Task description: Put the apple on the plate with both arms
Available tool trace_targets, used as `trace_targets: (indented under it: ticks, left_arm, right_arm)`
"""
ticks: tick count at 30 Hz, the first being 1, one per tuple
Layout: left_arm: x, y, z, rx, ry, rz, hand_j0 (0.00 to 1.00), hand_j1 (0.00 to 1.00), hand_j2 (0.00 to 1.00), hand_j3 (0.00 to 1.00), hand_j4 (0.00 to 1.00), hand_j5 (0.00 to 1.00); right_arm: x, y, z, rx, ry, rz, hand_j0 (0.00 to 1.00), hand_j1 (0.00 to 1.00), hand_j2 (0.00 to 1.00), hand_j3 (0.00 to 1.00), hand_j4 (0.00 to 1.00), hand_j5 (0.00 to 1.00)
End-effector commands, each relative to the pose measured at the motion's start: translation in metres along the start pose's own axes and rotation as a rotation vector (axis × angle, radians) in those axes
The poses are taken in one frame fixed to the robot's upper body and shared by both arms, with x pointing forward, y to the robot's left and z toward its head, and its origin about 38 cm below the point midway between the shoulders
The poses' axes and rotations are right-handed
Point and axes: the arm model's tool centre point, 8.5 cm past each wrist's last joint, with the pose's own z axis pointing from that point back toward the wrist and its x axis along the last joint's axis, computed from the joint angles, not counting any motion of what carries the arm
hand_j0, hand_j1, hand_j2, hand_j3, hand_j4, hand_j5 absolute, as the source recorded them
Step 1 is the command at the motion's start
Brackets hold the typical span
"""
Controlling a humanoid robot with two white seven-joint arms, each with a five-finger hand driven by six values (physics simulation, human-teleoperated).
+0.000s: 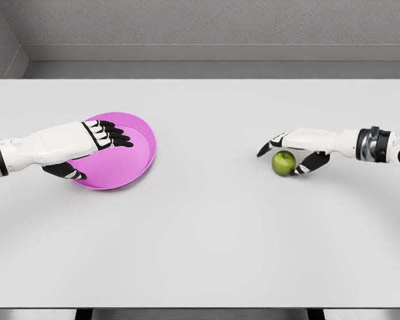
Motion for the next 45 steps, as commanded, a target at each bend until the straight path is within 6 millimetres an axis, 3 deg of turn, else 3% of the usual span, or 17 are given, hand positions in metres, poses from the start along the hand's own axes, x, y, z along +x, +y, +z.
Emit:
trace_targets:
  ticks: [1, 4, 8, 14, 17, 21, 25, 28, 29, 30, 32, 35, 36, 38, 40, 42, 45]
  left_arm:
    - [0.000, 0.001, 0.000, 0.004, 0.001, 0.005, 1.00, 1.00, 1.00, 1.00, 1.00, 1.00]
    - [0.000, 0.001, 0.000, 0.004, 0.001, 0.005, 1.00, 1.00, 1.00, 1.00, 1.00, 1.00]
    - [0.000, 0.001, 0.000, 0.004, 0.001, 0.005, 1.00, 1.00, 1.00, 1.00, 1.00, 1.00]
    - [0.000, 0.001, 0.000, 0.004, 0.001, 0.005, 1.00, 1.00, 1.00, 1.00, 1.00, 1.00]
    - [0.000, 0.001, 0.001, 0.004, 0.002, 0.004, 1.00, 1.00, 1.00, 1.00, 1.00, 1.00]
    - [0.000, 0.001, 0.001, 0.004, 0.002, 0.004, 1.00, 1.00, 1.00, 1.00, 1.00, 1.00]
    - [0.000, 0.001, 0.000, 0.004, 0.001, 0.005, 1.00, 1.00, 1.00, 1.00, 1.00, 1.00]
    - [0.000, 0.001, 0.000, 0.004, 0.001, 0.005, 1.00, 1.00, 1.00, 1.00, 1.00, 1.00]
    - [0.000, 0.001, 0.000, 0.005, 0.001, 0.006, 1.00, 1.00, 1.00, 1.00, 1.00, 1.00]
    - [0.000, 0.001, 0.000, 0.004, 0.001, 0.005, 1.00, 1.00, 1.00, 1.00, 1.00, 1.00]
    - [0.000, 0.001, 0.000, 0.003, 0.001, 0.005, 1.00, 1.00, 1.00, 1.00, 1.00, 1.00]
    - [0.000, 0.001, 0.000, 0.004, 0.001, 0.005, 1.00, 1.00, 1.00, 1.00, 1.00, 1.00]
    - [0.000, 0.001, 0.000, 0.004, 0.001, 0.005, 1.00, 1.00, 1.00, 1.00, 1.00, 1.00]
    - [0.000, 0.001, 0.000, 0.004, 0.001, 0.005, 1.00, 1.00, 1.00, 1.00, 1.00, 1.00]
    - [0.001, -0.002, -0.003, -0.010, -0.007, 0.008, 1.00, 1.00, 1.00, 1.00, 1.00, 1.00]
    - [0.011, -0.008, -0.025, -0.068, -0.055, 0.017, 1.00, 1.00, 1.00, 1.00, 1.00, 1.00]
    - [0.027, 0.016, -0.067, -0.079, -0.140, -0.027, 1.00, 1.00, 1.00, 1.00, 1.00, 1.00]
  right_arm:
    - [0.001, 0.002, -0.002, 0.004, -0.004, -0.007, 0.59, 0.59, 0.59, 0.59, 0.59, 0.59]
    - [0.003, 0.003, -0.007, 0.007, -0.015, -0.008, 0.56, 0.56, 0.56, 0.56, 0.56, 0.56]
    - [0.005, 0.004, -0.011, 0.006, -0.025, -0.010, 0.31, 0.31, 0.31, 0.31, 0.31, 0.31]
    - [0.014, -0.012, -0.018, -0.025, -0.057, 0.000, 0.30, 0.30, 0.30, 0.30, 0.30, 0.30]
    - [0.045, -0.024, -0.041, -0.018, -0.145, 0.059, 0.30, 0.30, 0.30, 0.30, 0.30, 0.30]
    - [0.091, -0.026, -0.095, 0.025, -0.282, 0.101, 0.30, 0.30, 0.30, 0.30, 0.30, 0.30]
    - [0.108, -0.026, -0.104, 0.033, -0.327, 0.122, 0.30, 0.30, 0.30, 0.30, 0.30, 0.30]
    - [0.102, -0.030, -0.098, 0.020, -0.309, 0.120, 0.30, 0.30, 0.30, 0.30, 0.30, 0.30]
    - [0.102, -0.034, -0.097, 0.012, -0.307, 0.124, 0.49, 0.49, 0.49, 0.49, 0.49, 0.49]
    - [0.101, -0.036, -0.095, 0.002, -0.303, 0.123, 1.00, 1.00, 1.00, 1.00, 1.00, 1.00]
    - [0.085, -0.045, -0.073, -0.033, -0.256, 0.121, 1.00, 1.00, 1.00, 1.00, 1.00, 1.00]
    - [0.077, -0.049, -0.063, -0.076, -0.240, 0.098, 1.00, 1.00, 1.00, 1.00, 1.00, 1.00]
    - [0.067, -0.056, -0.048, -0.121, -0.211, 0.087, 1.00, 1.00, 1.00, 1.00, 1.00, 1.00]
    - [0.026, -0.077, 0.026, -0.312, -0.081, 0.040, 1.00, 1.00, 1.00, 1.00, 1.00, 1.00]
    - [-0.009, -0.076, 0.094, -0.523, 0.028, -0.046, 1.00, 1.00, 1.00, 1.00, 1.00, 1.00]
    - [-0.014, -0.076, 0.109, -0.548, 0.052, -0.048, 1.00, 1.00, 1.00, 1.00, 1.00, 1.00]
    - [-0.012, -0.074, 0.108, -0.526, 0.053, -0.039, 1.00, 1.00, 1.00, 1.00, 1.00, 1.00]
